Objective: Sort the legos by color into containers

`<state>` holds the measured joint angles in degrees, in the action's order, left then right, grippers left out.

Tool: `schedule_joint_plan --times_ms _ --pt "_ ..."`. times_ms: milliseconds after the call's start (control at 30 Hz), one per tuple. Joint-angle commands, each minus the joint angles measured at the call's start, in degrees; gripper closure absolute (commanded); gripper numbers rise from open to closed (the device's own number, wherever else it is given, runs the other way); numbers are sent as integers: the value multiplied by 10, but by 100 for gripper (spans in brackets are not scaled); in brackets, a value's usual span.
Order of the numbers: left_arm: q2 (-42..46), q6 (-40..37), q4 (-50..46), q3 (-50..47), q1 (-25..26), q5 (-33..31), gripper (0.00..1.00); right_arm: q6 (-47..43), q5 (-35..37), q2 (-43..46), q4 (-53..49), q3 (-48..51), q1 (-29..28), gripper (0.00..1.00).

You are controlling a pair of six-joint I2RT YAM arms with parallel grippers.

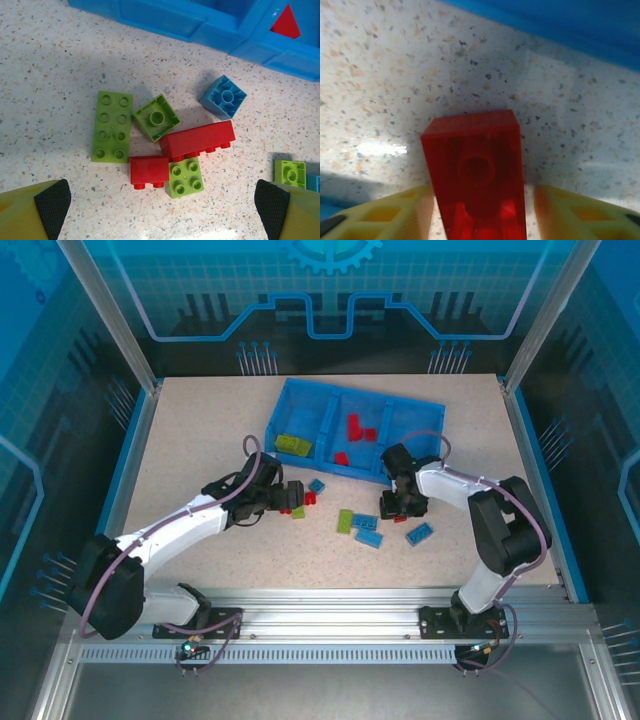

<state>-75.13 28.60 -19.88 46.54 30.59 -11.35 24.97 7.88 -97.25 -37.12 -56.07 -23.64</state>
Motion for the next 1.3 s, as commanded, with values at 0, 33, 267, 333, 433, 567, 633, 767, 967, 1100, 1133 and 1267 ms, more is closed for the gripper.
schedule_joint_plan --times_ms 0,33,267,333,433,567,633,767,967,1100,1133,1267 --pt "17 8 -13 -9 -8 -14 1 7 -1 -2 7 4 -10 59" --pt "18 9 -13 -10 -9 -15 1 9 3 1 6 4 -12 64" --pt "27 11 -12 -18 -14 -20 1 13 -15 62 -15 -45 -39 77" --pt "28 12 -13 -21 -17 -21 1 13 -41 85 -11 -74 -37 77" --pt "25 16 -21 -22 -20 -26 1 8 -88 87 -7 -126 -36 76" --pt "18 28 -32 -22 -24 -28 1 24 -134 46 6 -190 -27 75" --pt "15 31 -32 -22 -25 -23 1 45 -139 13 13 -221 -21 74" --pt "9 34 -35 -23 -25 -18 1 74 -104 -56 -10 -296 -17 73" --pt "-12 45 -40 -19 -25 -1 1 113 -82 -141 -32 -388 -19 71" --pt "-19 46 -29 -21 -25 13 1 128 -45 -182 -61 -433 -19 64" --pt "-22 45 -29 -19 -25 15 1 129 -42 -190 -65 -441 -19 61" --pt "-32 34 -28 -16 -25 30 1 126 -51 -212 -79 -468 -21 43"
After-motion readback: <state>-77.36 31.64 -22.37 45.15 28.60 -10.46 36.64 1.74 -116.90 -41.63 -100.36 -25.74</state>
